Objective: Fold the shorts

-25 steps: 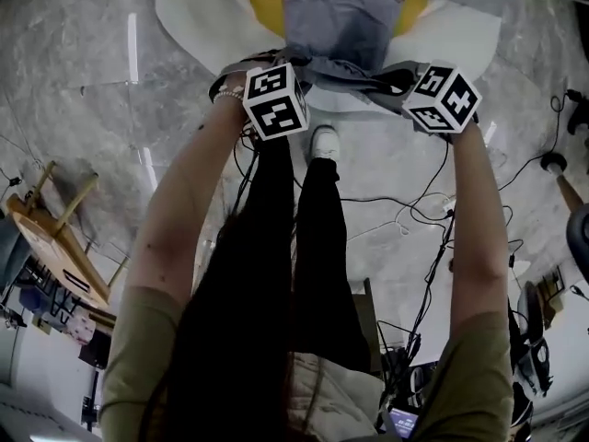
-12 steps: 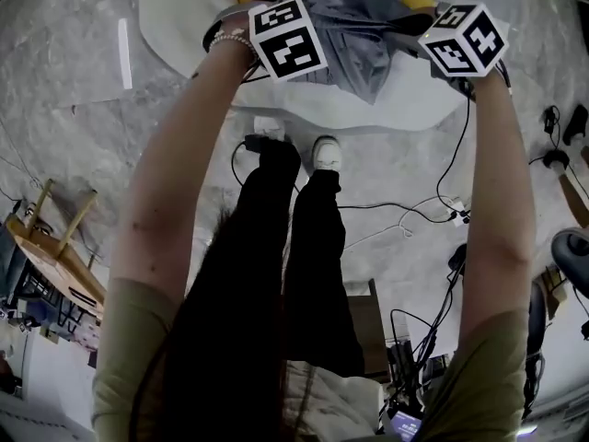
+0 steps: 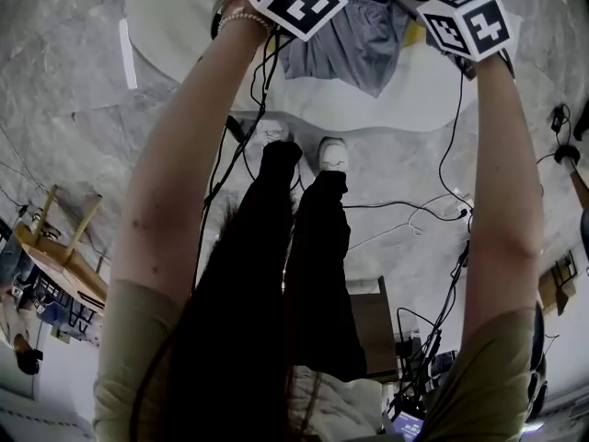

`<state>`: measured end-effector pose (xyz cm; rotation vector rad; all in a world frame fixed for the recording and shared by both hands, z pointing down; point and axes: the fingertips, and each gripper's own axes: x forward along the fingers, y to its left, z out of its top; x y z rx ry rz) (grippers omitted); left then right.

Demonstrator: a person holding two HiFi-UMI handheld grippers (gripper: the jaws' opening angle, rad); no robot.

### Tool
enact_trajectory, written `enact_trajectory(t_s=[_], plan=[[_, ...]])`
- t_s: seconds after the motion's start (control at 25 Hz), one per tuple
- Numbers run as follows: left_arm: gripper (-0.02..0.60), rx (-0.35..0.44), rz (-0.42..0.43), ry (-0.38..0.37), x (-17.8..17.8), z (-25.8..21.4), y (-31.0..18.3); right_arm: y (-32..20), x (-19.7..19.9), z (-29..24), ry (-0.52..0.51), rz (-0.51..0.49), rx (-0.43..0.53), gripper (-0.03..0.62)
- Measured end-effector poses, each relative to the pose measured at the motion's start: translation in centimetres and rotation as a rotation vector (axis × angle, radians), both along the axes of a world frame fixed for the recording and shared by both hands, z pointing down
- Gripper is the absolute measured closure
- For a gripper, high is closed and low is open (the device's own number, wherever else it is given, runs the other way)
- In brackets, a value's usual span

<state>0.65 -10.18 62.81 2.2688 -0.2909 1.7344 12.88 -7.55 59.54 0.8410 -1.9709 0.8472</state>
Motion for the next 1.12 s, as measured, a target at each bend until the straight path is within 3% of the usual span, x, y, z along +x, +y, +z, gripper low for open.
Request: enact_trajectory(t_s=[0.08, 0.12, 0.2, 0.32, 0.44, 0.56, 0.64, 0.68, 0.72, 0.76, 0.8, 0.92, 1.12], plan=[[0.345, 0.054, -0.047, -0.008, -0.2, -0.5, -1.4, -0.5, 0.1, -0.7, 0.003, 0.016, 0.041, 0.481], [0.322, 0.082, -0.067, -0.007, -0.4, -0.9, -2.0, -0.7, 0.4, -1.1, 0.001, 0.024, 0.057, 0.409], [0.282, 0.138, -0.099, 0.012, -0.5, -1.7, -3.1, -1.2, 1.1, -2.1, -0.001, 0.038, 0.095, 0.334], [0.270, 0.207, -0.103, 0.112, -0.3, -3.5, -3.1, -1.1, 1.0, -4.3, -0.016, 0.015, 0.161, 0.333], [0.270, 0.225, 0.032, 0.201, -0.4, -3.9, 0.2, 1.6, -0.9, -3.8, 0.001, -0.109, 0.130, 0.333], [0.270, 0.200, 0.245, 0.142, -1.6, -1.5, 5.0, 3.6, -2.0, -0.2, 0.063, -0.186, 0.041, 0.338], [0.270, 0.182, 0.300, 0.124, -2.3, -0.3, 7.6, 3.4, -2.2, 1.3, 0.068, -0.143, 0.005, 0.348], [0.270, 0.166, 0.298, 0.125, -2.6, 0.1, 8.6, 3.1, -2.0, 1.8, 0.085, -0.124, -0.004, 0.375], [0.270, 0.150, 0.288, 0.128, -3.0, 0.4, 9.4, 2.7, -1.6, 2.1, 0.115, -0.117, -0.007, 0.464], [0.270, 0.134, 0.276, 0.127, -3.5, 0.6, 10.2, 2.3, -1.1, 2.2, 0.147, -0.118, -0.006, 0.512], [0.270, 0.118, 0.263, 0.122, -4.1, 0.9, 10.9, 1.9, -0.6, 2.2, 0.168, -0.116, -0.002, 0.539], [0.270, 0.056, 0.201, 0.099, -6.0, 2.0, 13.0, -0.2, 0.8, 1.5, 0.192, -0.073, 0.029, 0.560], [0.270, -0.038, 0.002, 0.130, -5.8, 2.4, 14.1, -3.1, 3.0, 2.6, 0.325, -0.062, 0.043, 0.560]])
